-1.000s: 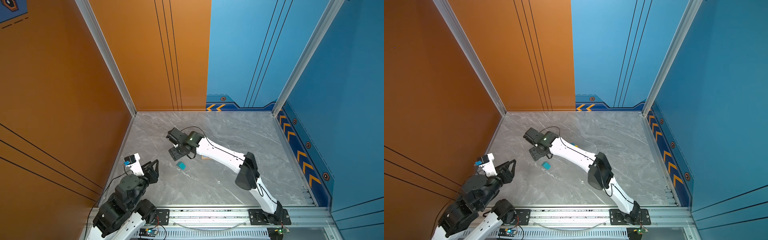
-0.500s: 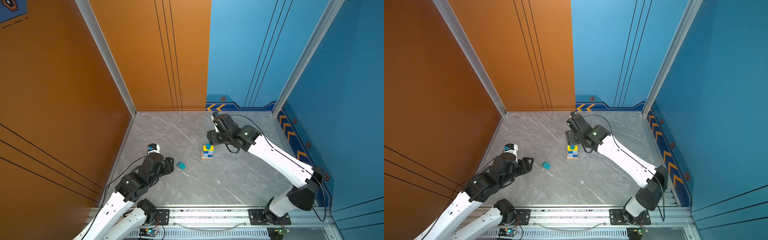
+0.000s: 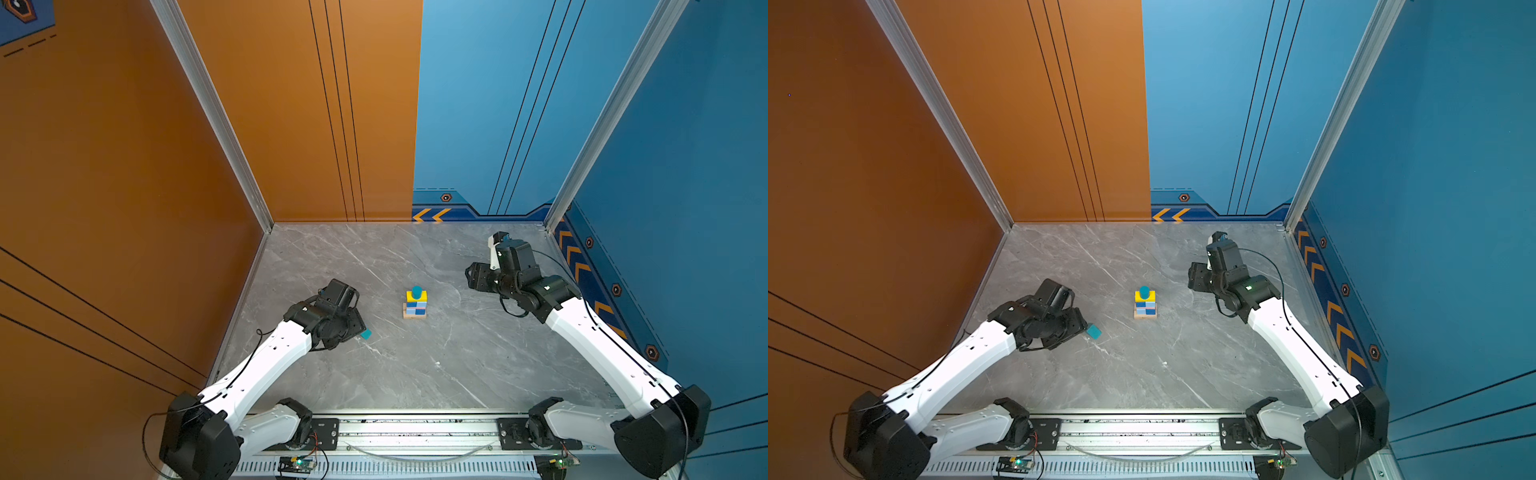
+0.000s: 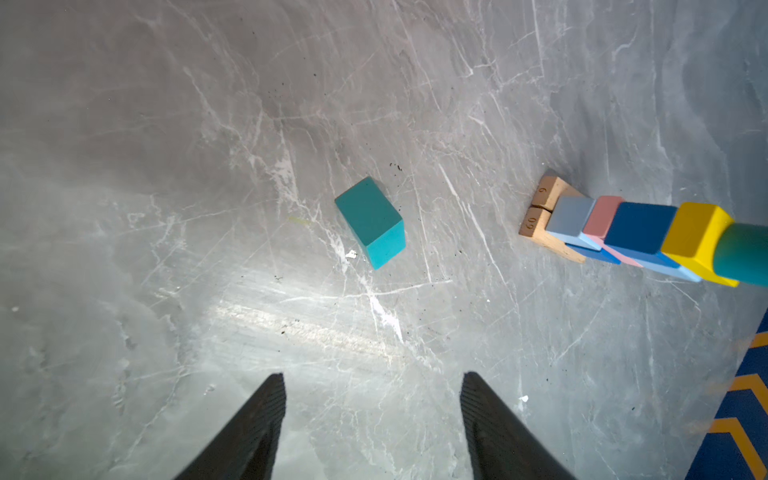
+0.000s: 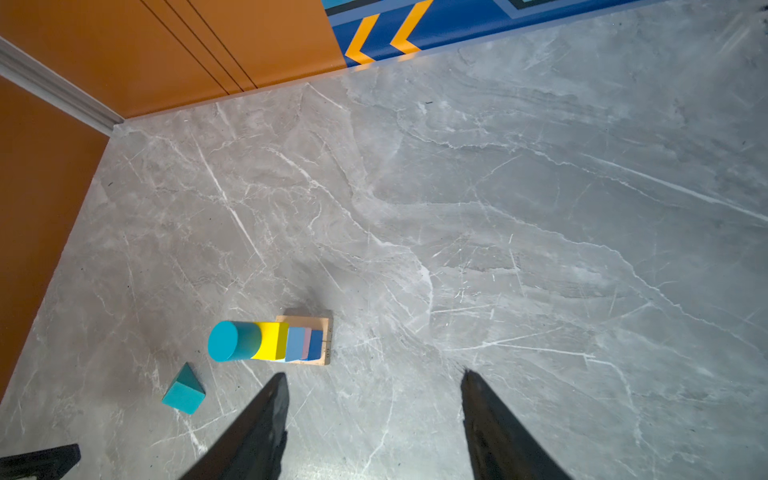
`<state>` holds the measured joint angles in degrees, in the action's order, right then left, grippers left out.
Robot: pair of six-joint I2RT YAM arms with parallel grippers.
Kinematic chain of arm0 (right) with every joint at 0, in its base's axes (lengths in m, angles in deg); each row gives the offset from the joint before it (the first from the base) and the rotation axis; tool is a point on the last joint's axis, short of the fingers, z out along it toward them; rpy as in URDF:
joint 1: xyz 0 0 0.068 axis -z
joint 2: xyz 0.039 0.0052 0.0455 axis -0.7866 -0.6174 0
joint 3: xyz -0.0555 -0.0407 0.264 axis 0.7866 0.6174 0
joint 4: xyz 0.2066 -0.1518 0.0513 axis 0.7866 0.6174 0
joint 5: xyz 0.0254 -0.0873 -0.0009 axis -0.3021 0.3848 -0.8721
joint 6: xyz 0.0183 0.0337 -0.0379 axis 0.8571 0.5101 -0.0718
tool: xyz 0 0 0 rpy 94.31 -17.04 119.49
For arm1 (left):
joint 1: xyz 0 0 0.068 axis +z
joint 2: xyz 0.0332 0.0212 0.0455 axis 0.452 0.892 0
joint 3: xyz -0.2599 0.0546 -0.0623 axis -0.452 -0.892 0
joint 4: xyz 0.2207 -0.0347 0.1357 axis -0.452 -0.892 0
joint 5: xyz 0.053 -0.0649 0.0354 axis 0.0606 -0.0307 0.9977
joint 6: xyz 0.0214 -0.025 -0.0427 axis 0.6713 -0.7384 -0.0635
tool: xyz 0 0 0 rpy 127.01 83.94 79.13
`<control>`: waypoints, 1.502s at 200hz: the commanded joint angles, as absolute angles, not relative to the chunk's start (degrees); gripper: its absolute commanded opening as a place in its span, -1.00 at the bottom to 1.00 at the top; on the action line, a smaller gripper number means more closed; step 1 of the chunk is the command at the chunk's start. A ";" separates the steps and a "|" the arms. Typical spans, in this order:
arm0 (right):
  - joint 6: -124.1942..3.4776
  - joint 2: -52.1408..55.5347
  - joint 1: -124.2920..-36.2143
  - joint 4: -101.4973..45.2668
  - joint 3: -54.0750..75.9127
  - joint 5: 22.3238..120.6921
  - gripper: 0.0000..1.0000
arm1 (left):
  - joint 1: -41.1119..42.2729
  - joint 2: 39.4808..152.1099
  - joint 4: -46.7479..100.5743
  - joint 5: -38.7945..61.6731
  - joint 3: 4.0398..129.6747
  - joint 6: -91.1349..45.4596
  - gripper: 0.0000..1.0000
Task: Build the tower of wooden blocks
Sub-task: 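Withdraw the right gripper while the left gripper moves over the teal prism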
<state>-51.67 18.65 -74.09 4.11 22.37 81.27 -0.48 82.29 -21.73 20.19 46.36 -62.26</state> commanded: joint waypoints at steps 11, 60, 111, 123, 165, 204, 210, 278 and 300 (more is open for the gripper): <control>-50.64 18.51 -69.88 0.77 24.46 74.50 0.34 | 0.62 90.13 -21.94 16.75 51.24 -63.80 0.41; -50.02 17.50 -64.14 -0.42 26.11 69.73 0.34 | 3.05 101.08 -19.03 14.06 55.27 -65.64 0.45; -49.71 15.98 -61.02 -0.71 26.38 67.34 0.33 | 3.56 109.02 -19.08 14.72 59.65 -65.43 0.40; -49.64 15.76 -60.71 -0.68 26.46 66.98 0.33 | 3.95 110.48 -19.05 14.80 59.65 -65.77 0.37; -49.49 15.62 -59.88 -0.72 26.48 66.78 0.33 | 4.10 112.30 -19.04 14.07 60.43 -65.56 0.34; -49.23 15.03 -59.87 -0.90 26.62 66.01 0.32 | 4.07 111.48 -19.04 14.57 60.14 -65.62 0.33; -49.23 14.98 -59.86 -0.90 26.58 65.95 0.32 | 4.10 111.40 -19.05 14.62 60.07 -65.64 0.33; -49.02 15.42 -59.87 -1.07 27.09 65.39 0.32 | 3.50 107.09 -19.10 16.52 56.84 -67.03 0.38; -48.87 15.61 -59.87 -1.14 27.23 65.30 0.32 | 2.75 106.56 -19.67 16.68 56.31 -67.29 0.43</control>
<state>-49.55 15.35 -60.10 0.11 26.48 66.29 3.52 107.85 -17.93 14.90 57.42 -66.35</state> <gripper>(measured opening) 0.660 0.706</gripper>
